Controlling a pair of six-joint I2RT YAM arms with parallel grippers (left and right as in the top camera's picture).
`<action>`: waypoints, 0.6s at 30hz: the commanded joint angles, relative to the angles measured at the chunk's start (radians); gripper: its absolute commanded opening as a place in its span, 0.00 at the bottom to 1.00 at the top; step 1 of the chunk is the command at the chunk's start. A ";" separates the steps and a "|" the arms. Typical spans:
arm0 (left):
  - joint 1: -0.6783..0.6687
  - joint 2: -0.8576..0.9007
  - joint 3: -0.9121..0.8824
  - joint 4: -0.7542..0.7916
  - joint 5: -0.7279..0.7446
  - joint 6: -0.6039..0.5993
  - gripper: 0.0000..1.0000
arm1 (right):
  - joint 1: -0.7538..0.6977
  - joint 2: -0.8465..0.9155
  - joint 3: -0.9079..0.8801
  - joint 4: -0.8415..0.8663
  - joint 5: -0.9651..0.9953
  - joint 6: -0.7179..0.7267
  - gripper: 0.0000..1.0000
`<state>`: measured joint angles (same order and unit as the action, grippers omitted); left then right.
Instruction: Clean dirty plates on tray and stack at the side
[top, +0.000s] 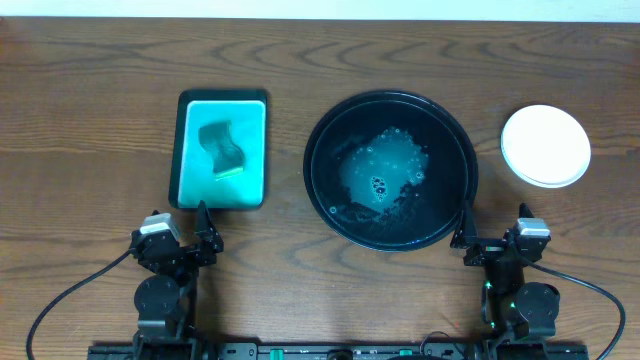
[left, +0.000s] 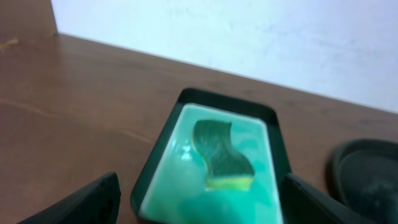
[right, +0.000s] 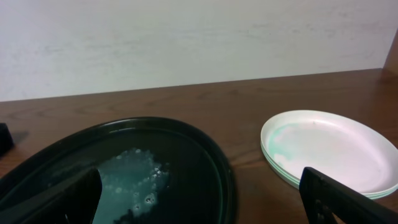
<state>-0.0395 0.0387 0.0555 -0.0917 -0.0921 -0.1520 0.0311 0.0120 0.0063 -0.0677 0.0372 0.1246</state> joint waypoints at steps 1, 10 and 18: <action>0.006 -0.038 -0.037 0.022 0.007 0.017 0.82 | 0.014 -0.006 -0.001 -0.004 -0.002 -0.010 0.99; 0.006 -0.037 -0.052 0.029 0.014 0.039 0.82 | 0.014 -0.006 -0.001 -0.004 -0.002 -0.010 0.99; 0.006 -0.037 -0.052 0.025 0.028 0.092 0.82 | 0.014 -0.006 -0.001 -0.004 -0.002 -0.010 0.99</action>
<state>-0.0391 0.0109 0.0387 -0.0525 -0.0761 -0.0956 0.0311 0.0120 0.0067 -0.0677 0.0372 0.1246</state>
